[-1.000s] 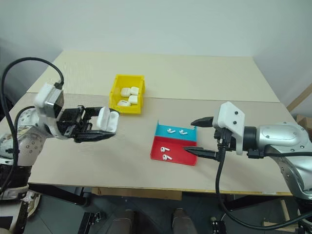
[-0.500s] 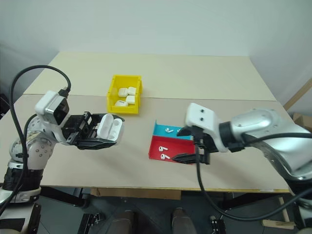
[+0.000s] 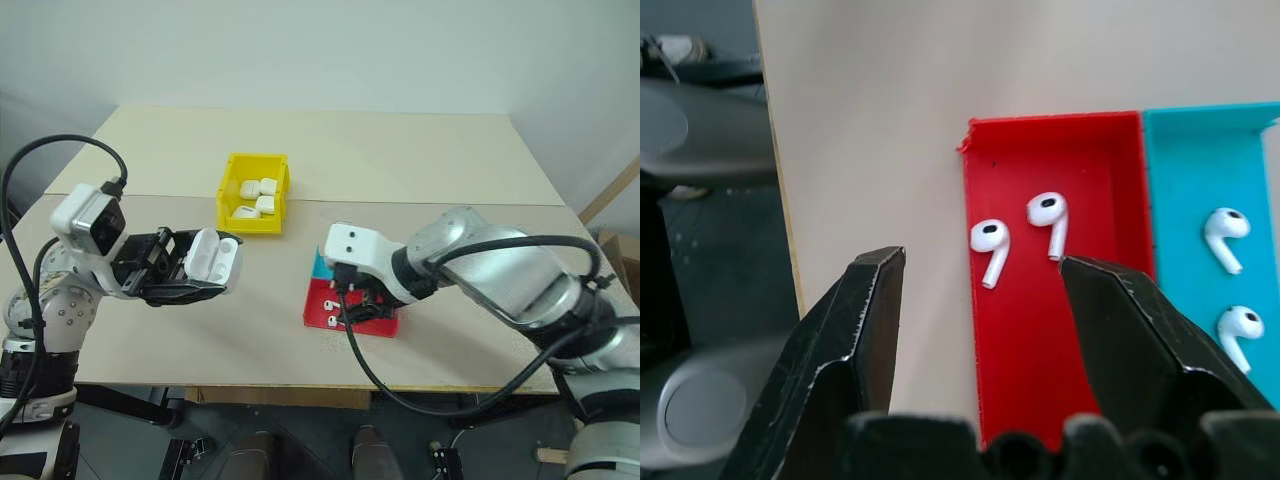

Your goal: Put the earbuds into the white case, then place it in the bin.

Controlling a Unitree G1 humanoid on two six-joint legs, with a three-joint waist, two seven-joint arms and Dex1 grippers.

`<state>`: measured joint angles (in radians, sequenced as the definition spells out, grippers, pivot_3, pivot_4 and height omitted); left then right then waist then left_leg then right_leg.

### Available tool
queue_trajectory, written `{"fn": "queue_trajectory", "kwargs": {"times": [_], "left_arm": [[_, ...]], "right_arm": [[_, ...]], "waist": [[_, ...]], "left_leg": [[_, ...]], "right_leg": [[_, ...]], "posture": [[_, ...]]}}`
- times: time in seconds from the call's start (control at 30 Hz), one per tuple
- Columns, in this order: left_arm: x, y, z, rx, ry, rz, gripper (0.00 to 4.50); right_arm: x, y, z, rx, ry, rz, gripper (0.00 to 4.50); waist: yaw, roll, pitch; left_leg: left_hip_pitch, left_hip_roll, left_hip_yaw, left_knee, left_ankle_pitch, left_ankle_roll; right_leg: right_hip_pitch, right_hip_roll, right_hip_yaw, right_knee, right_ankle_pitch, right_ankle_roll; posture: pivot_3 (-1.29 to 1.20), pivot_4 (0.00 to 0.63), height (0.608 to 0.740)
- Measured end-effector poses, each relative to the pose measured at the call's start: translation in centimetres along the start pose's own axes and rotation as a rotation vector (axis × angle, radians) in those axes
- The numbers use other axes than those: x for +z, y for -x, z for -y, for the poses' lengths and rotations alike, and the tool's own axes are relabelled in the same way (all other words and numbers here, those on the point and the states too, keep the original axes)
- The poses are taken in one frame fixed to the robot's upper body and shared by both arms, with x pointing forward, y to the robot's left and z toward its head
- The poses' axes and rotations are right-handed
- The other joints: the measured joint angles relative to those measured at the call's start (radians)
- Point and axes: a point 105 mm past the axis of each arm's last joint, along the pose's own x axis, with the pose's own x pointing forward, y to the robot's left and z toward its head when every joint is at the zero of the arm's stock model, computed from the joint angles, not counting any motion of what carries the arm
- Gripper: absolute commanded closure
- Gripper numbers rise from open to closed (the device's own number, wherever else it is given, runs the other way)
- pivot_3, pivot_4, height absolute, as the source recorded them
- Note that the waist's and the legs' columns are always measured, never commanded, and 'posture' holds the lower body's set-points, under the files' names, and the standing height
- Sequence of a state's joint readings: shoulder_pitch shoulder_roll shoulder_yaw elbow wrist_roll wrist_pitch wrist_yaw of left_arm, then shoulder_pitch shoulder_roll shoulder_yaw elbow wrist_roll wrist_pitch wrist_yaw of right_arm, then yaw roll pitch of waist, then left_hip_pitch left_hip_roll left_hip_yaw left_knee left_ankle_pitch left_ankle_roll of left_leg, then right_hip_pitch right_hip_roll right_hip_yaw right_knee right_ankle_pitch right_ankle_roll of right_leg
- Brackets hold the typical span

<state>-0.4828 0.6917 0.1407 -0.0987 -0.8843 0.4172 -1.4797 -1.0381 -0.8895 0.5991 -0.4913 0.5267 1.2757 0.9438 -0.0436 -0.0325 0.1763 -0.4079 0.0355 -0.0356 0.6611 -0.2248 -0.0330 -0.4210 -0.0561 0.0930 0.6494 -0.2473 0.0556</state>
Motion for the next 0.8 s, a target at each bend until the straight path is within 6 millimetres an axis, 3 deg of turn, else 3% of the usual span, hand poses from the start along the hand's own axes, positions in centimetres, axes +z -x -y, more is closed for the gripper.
{"fn": "queue_trajectory", "kwargs": {"times": [0.23,0.8], "left_arm": [[-0.7,-0.2,0.4,-0.009,0.015,-0.003,1.67],[-1.2,-0.9,1.4,0.008,0.009,-0.024,1.67]], "right_arm": [[-0.7,-3.5,0.4,0.027,0.024,-0.119,1.60],[-0.8,-5.7,0.8,0.050,0.057,-0.199,1.60]], "waist": [[-0.001,0.000,0.000],[-0.002,0.000,0.000]], "left_leg": [[0.000,0.000,0.000,0.000,0.000,0.000],[0.000,0.000,-0.001,0.000,0.000,0.000]], "right_leg": [[-0.001,0.000,0.000,0.001,0.000,0.000],[-0.001,0.000,0.000,0.001,0.000,0.000]], "posture": [[0.00,0.150,0.740],[0.00,0.150,0.740]]}}
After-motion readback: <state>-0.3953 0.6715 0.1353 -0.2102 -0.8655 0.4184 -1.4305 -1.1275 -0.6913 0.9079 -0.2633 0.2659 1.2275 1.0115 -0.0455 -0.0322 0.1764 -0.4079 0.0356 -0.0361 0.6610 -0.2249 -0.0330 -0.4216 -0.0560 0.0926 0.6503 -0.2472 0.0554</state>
